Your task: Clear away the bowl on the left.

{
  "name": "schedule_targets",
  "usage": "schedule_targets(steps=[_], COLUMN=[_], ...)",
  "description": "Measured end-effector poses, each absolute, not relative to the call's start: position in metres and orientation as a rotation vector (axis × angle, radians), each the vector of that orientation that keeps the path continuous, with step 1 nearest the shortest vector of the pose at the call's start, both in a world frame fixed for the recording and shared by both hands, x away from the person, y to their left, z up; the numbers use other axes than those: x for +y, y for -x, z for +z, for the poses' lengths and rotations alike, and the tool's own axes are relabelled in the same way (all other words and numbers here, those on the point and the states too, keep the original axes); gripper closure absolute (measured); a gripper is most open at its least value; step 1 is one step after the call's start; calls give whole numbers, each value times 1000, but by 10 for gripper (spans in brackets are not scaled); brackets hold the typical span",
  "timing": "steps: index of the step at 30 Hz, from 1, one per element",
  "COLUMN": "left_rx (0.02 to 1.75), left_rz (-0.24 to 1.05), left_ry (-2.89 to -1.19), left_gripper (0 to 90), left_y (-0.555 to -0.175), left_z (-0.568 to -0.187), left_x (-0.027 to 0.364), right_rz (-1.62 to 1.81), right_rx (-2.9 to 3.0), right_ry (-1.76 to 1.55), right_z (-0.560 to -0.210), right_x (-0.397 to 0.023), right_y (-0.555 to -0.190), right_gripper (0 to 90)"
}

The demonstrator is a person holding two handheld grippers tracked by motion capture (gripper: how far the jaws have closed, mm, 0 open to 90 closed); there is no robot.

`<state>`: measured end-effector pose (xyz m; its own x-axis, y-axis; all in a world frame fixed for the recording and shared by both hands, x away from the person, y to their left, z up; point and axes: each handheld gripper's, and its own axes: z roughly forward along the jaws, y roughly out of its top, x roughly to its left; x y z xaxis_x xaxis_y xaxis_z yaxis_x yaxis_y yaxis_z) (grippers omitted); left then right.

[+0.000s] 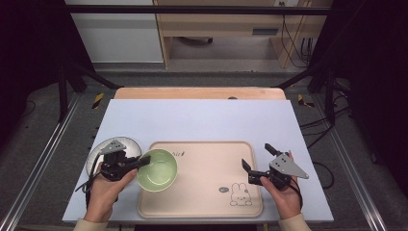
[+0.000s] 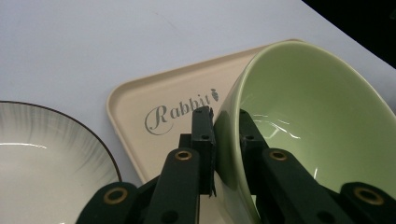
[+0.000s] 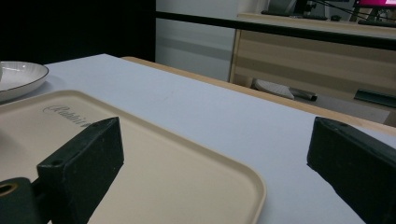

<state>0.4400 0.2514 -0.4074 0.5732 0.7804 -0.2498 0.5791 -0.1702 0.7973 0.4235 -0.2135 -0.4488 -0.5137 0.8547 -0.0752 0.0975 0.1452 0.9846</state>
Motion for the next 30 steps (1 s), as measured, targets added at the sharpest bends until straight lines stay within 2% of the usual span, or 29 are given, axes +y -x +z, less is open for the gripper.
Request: schedule_targets(steps=[30], left_rx=[1067], left_rz=[170], left_ry=[-1869], left_gripper=[815], left_y=[-446], left_z=[-416], left_x=[222], right_rz=[1425], right_rx=[1766], right_ry=[-917], right_z=[-450], right_x=[-211], right_y=[-424], right_gripper=[37])
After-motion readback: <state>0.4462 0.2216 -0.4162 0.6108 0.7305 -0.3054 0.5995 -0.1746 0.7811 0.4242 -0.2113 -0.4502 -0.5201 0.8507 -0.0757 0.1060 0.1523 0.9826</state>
